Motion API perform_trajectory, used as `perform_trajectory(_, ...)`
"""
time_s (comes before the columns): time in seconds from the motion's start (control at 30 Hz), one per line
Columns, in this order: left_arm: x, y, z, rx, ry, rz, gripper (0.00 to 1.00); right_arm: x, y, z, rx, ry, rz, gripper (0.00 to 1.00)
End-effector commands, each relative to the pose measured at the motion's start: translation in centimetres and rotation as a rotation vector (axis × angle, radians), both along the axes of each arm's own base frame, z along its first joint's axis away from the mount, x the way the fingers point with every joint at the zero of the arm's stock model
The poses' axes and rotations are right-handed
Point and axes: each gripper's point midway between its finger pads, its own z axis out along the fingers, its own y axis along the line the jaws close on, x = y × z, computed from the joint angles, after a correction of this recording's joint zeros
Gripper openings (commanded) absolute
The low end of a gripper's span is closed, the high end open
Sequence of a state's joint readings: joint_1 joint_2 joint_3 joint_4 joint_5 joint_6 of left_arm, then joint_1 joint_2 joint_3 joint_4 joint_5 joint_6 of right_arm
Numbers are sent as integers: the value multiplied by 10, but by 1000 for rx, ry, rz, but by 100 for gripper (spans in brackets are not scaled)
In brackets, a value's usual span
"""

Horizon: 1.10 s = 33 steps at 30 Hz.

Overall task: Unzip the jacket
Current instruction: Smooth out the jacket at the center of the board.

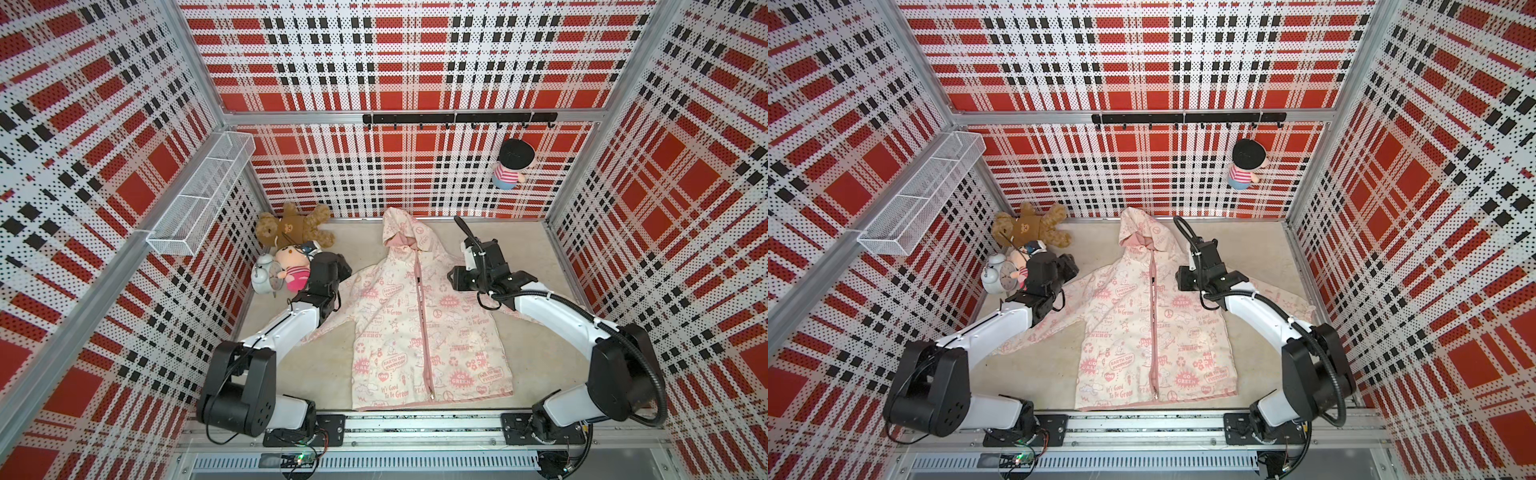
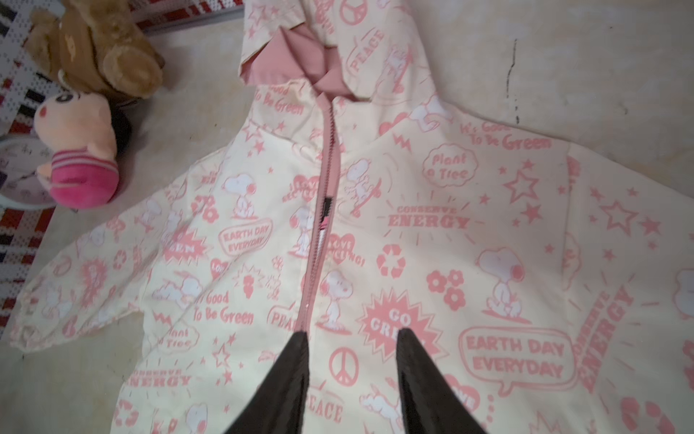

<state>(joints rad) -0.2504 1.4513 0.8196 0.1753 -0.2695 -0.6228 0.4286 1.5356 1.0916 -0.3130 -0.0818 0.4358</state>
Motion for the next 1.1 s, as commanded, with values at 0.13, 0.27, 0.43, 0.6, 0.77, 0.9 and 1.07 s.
perform_trajectory(0.13, 34, -72, -47, -42, 139, -177, 59, 39, -25, -56, -8, 94, -28, 44)
perform_trajectory(0.27, 48, -95, -74, -59, 178, -214, 54, 50, -26, -84, -8, 139, -34, 42)
perform_trajectory(0.43, 55, -107, -97, -60, 212, -226, 50, 53, -41, -111, -21, 193, -83, 36)
perform_trajectory(0.6, 46, -99, -126, -37, 269, -197, 48, 39, -77, -129, -20, 239, -169, 32)
perform_trajectory(0.77, 31, -93, -151, -31, 317, -188, 46, 20, -100, -139, -24, 264, -214, 31)
perform_trajectory(0.9, 19, -85, -161, -17, 335, -169, 45, 7, -104, -144, -36, 281, -217, 31)
perform_trajectory(1.07, 8, -78, -160, -7, 325, -161, 44, -1, -106, -145, -40, 282, -219, 31)
